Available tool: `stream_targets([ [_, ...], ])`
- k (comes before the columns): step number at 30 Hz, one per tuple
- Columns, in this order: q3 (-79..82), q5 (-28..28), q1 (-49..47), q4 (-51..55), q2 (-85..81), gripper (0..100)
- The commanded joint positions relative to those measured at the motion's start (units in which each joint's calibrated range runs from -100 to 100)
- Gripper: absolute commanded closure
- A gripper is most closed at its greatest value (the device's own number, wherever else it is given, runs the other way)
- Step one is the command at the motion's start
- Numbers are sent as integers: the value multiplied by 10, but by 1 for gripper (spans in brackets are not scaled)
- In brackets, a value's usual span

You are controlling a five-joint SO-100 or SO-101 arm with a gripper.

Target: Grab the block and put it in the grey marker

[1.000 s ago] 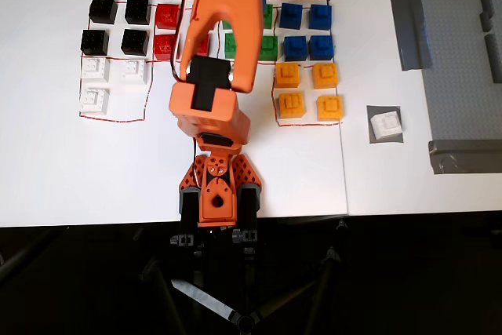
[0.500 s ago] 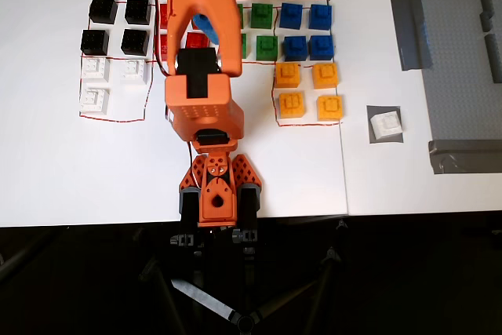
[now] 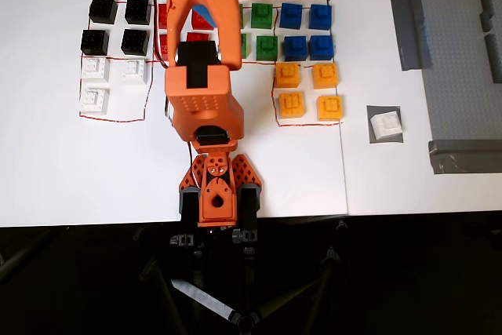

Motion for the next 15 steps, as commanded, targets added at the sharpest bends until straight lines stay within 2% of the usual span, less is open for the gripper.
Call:
stream_targets([
  [1,4,3,6,10,-76,100],
  [15,13,3,5,9,-54,100],
])
